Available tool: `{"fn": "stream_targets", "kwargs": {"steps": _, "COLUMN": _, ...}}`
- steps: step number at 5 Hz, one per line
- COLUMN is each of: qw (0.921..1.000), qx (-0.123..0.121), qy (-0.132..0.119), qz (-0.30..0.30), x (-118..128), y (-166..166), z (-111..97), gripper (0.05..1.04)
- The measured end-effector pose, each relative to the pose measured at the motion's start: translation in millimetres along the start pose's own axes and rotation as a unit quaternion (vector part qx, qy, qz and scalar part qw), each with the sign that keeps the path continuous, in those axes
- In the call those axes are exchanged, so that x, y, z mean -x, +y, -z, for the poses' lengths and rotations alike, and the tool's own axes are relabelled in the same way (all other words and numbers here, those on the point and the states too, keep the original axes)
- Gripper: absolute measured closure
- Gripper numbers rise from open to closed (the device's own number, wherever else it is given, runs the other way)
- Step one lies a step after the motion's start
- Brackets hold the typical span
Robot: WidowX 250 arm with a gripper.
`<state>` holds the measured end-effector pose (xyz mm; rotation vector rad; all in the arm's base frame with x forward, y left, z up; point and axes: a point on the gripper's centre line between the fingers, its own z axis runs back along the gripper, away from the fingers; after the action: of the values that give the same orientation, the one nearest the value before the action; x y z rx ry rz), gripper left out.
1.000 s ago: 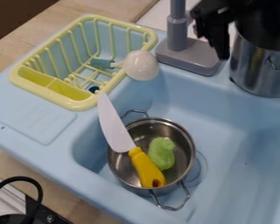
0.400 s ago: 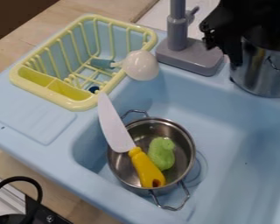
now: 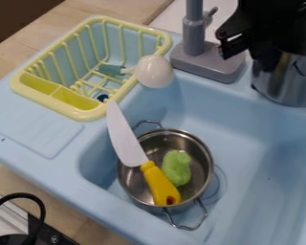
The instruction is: Move the silver pot into the bottom side
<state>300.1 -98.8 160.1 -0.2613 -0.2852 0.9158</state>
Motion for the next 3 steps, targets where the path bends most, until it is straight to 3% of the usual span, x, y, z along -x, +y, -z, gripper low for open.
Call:
{"fn": "stream_targets", "kwargs": {"steps": 1, "qw": 1.0000, "qx": 0.001, "qy": -0.003, "qz": -0.008, "x": -1, "y": 1, "z": -3, "gripper": 1.015}}
{"fn": "stream_targets", "kwargs": {"steps": 3, "qw": 0.9979, "qx": 0.024, "qy": -0.013, "qz": -0.059, "x": 9, "y": 10, "z": -27, "gripper": 1.029}}
